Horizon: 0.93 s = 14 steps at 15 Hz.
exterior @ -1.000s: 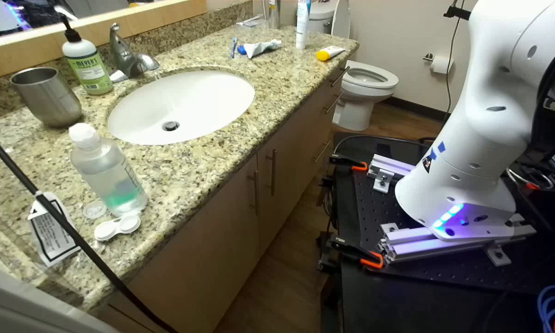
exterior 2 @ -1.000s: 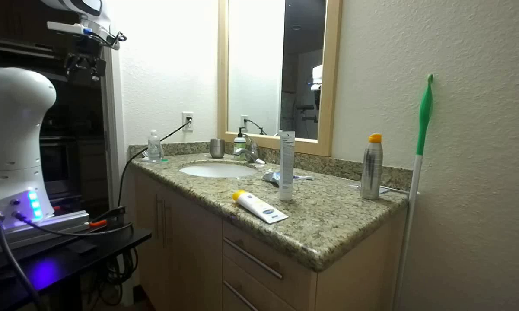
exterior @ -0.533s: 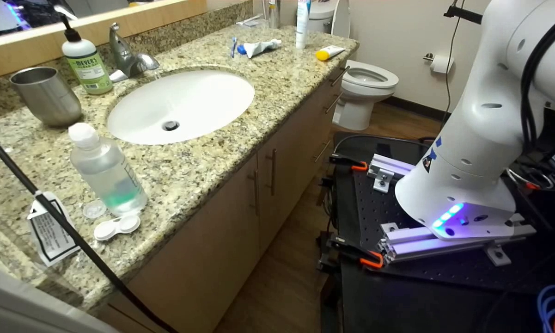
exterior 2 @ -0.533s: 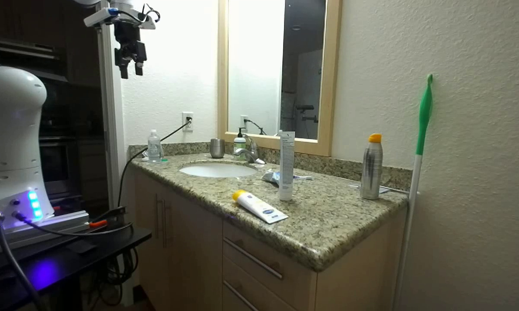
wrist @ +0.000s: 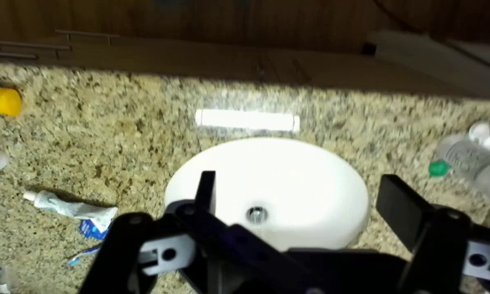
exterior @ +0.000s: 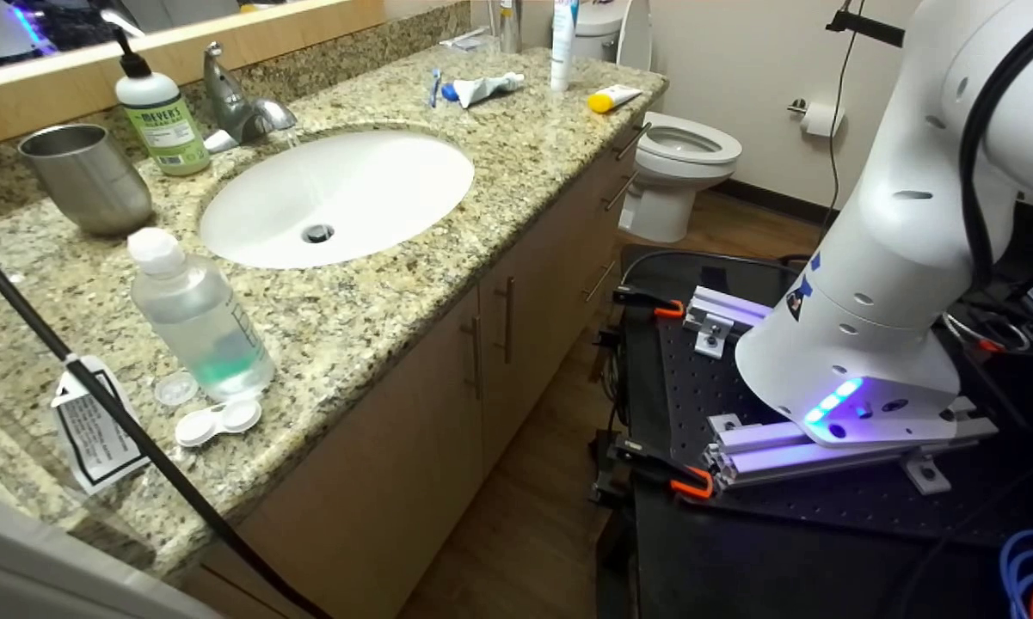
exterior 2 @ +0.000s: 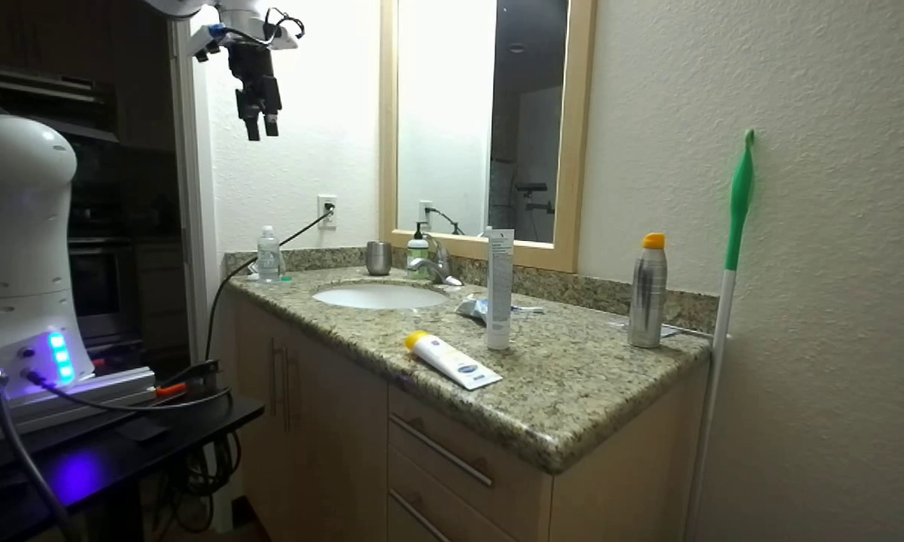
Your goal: Wet the toothbrush with water, put it back on the counter, move the toothpaste forward then close the tap
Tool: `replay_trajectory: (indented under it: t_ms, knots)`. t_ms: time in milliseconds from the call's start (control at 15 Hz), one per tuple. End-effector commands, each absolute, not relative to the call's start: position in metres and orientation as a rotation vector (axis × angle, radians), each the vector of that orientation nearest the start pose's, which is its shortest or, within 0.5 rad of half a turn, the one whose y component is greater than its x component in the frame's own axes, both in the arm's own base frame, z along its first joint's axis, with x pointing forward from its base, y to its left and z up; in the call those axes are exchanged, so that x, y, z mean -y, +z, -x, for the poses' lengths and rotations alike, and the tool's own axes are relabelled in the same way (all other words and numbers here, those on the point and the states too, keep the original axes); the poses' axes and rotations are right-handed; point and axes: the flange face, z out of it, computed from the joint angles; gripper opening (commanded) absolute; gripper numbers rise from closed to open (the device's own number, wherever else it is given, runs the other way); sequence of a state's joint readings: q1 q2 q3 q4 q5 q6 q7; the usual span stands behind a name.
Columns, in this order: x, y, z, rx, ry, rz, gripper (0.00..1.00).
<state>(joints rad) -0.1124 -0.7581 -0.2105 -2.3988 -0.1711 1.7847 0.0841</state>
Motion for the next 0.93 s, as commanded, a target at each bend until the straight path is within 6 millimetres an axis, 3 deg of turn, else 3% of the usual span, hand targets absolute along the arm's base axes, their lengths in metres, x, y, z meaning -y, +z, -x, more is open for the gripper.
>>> replay_trajectory:
  t_ms: [0, 67, 200, 267, 467, 533, 600, 667, 733, 867]
  knots:
    - [0.153, 0.551, -0.370, -0.752, -0.432, 3.098, 1.00]
    - [0.147, 0.542, -0.390, -0.814, -0.509, 3.088, 1.00]
    - [0.158, 0.521, -0.424, -0.938, -0.654, 3.066, 1.00]
    - [0.166, 0.501, -0.439, -1.020, -0.698, 3.046, 1.00]
    - [0.177, 0.459, -0.472, -1.284, -0.732, 2.941, 1.00]
    - [0.242, 0.471, -0.451, -1.393, -0.702, 2.920, 1.00]
    - [0.253, 0.464, -0.458, -1.472, -0.625, 2.891, 1.00]
    - [0.206, 0.459, -0.457, -1.330, -0.668, 2.930, 1.00]
    - [0.222, 0.457, -0.457, -1.365, -0.661, 2.926, 1.00]
    - [0.223, 0.457, -0.457, -1.363, -0.659, 2.928, 1.00]
